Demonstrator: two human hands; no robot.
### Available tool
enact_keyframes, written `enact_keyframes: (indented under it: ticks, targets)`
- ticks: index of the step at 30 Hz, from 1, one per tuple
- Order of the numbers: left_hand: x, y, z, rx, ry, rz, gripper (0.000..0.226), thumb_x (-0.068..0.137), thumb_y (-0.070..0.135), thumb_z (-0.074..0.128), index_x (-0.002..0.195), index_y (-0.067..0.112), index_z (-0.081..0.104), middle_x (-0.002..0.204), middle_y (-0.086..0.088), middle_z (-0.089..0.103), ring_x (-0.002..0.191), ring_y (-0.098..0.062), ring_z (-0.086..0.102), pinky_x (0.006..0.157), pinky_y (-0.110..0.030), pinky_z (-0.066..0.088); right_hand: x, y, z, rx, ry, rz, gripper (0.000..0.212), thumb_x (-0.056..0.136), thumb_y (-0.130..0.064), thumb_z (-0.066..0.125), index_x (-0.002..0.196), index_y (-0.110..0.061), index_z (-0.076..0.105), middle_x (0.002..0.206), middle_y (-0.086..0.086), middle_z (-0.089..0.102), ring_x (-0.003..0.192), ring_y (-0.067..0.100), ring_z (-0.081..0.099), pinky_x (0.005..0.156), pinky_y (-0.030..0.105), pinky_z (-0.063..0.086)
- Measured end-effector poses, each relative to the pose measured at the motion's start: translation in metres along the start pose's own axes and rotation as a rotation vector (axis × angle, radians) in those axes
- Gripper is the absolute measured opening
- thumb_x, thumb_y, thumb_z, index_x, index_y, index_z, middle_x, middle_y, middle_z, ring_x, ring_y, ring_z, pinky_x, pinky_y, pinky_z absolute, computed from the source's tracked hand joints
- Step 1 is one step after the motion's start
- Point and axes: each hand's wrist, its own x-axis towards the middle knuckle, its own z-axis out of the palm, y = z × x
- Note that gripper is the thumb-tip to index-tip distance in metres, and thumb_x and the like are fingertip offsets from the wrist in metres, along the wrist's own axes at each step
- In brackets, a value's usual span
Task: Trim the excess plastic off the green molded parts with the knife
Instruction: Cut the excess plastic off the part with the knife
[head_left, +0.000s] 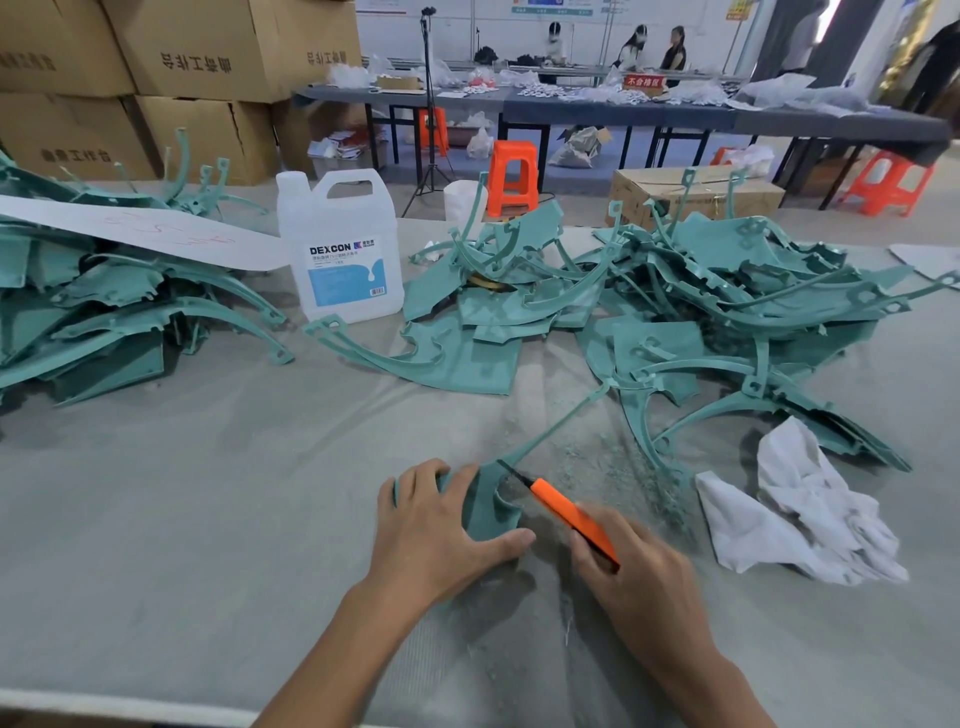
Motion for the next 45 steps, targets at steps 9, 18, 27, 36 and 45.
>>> enact_keyframes:
  ticks: [9, 18, 27, 36, 45]
  targets:
    - [-0.001, 0.002, -0.002, -0.021, -0.010, -0.004, 0.109, 0.056, 0.105, 0.018, 0.144, 0.043, 0.033, 0.138, 0.005, 0.034, 0.134, -0.017, 0.025, 0.115, -0.038, 0.018, 0.036, 0.021, -0.016, -0.080, 0.143, 0.068, 0.025, 0.083, -0.015, 0.081, 0.107, -0.017, 0.073, 0.079, -0.002, 0.069, 0.062, 0.024, 0.063, 0.049, 0.033, 0.048]
    - [-0.003, 0.003, 0.002, -0.039, 0.029, -0.002, 0.109, 0.056, 0.106, 0.017, 0.143, 0.043, 0.036, 0.135, 0.006, 0.036, 0.130, -0.017, 0.027, 0.113, -0.040, 0.021, 0.032, -0.006, -0.028, -0.098, 0.092, 0.016, 0.026, 0.080, -0.016, 0.084, 0.105, -0.015, 0.074, 0.080, 0.000, 0.071, 0.062, 0.026, 0.066, 0.050, 0.031, 0.047]
    - [-0.003, 0.005, 0.007, -0.047, 0.137, -0.023, 0.096, 0.050, 0.108, 0.015, 0.099, 0.029, 0.040, 0.099, 0.012, 0.039, 0.098, -0.014, 0.039, 0.098, -0.038, 0.032, 0.039, -0.035, -0.051, -0.168, -0.318, -0.004, 0.019, 0.096, -0.046, 0.057, 0.107, -0.033, 0.066, 0.085, -0.006, 0.066, 0.073, 0.020, 0.064, 0.063, 0.036, 0.049]
    - [-0.003, 0.005, 0.003, -0.051, 0.076, -0.022, 0.092, 0.054, 0.105, 0.028, 0.105, 0.029, 0.039, 0.106, 0.011, 0.039, 0.105, -0.015, 0.036, 0.103, -0.039, 0.029, 0.080, -0.034, -0.073, -0.312, -0.410, 0.005, 0.019, 0.098, -0.048, 0.054, 0.106, -0.033, 0.064, 0.073, -0.010, 0.064, 0.061, 0.011, 0.060, 0.058, 0.029, 0.049]
    - [-0.003, 0.005, 0.003, -0.051, 0.097, -0.028, 0.088, 0.057, 0.103, 0.031, 0.103, 0.029, 0.039, 0.106, 0.011, 0.039, 0.102, -0.015, 0.037, 0.102, -0.041, 0.030, 0.105, 0.027, -0.125, -0.400, -0.002, 0.118, 0.018, 0.092, -0.032, 0.069, 0.106, -0.021, 0.068, 0.076, 0.007, 0.067, 0.063, 0.036, 0.062, 0.054, 0.033, 0.036]
